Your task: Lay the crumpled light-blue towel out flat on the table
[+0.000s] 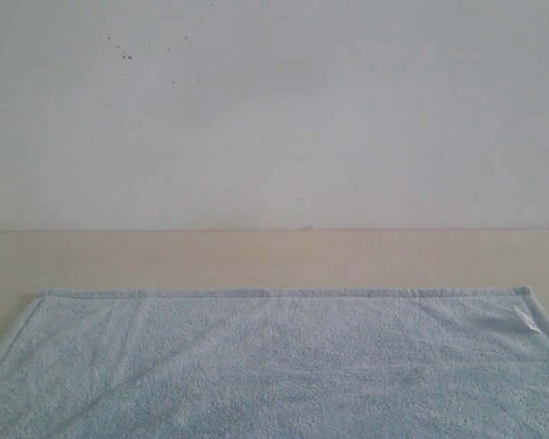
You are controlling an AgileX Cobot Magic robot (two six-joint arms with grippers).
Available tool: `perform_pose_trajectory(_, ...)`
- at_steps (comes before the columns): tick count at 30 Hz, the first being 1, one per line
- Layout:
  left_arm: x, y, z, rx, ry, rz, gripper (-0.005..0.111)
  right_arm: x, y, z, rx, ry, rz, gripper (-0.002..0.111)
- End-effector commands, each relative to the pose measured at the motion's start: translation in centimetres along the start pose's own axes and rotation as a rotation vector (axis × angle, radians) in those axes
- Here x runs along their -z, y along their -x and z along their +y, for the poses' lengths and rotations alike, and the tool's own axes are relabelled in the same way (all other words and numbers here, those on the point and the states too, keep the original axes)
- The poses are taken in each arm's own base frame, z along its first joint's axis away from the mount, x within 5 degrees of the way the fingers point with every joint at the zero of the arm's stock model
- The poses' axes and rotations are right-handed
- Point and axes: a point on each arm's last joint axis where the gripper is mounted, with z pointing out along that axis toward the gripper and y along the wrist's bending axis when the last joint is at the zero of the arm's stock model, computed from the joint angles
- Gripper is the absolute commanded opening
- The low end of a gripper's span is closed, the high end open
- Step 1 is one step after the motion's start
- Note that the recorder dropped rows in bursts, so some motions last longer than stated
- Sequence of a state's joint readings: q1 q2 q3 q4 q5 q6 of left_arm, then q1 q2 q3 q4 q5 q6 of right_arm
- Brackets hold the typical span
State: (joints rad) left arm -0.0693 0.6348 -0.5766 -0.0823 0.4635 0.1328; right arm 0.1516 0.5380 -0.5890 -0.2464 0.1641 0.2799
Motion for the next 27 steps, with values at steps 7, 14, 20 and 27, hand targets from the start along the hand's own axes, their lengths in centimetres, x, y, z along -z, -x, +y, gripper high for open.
perform_pose_trajectory(7,0.0,-0.1,-0.1,0.018,-0.007,0.001,0.004,1.9,0.5,-0.1,-0.006,0.002,-0.075,0.0)
perform_pose_trajectory(14,0.0,-0.1,-0.1,0.018,-0.007,0.001,0.004,4.8,-1.5,-0.2,-0.009,0.007,-0.148,0.0)
perform_pose_trajectory(20,0.0,-0.1,-0.1,0.018,-0.007,0.001,0.004,5.9,-6.2,-0.4,-0.034,0.015,-0.126,0.0)
perform_pose_trajectory(27,0.0,-0.1,-0.1,0.018,-0.007,0.001,0.004,6.8,-9.3,-0.3,-0.01,0.043,-0.13,0.0)
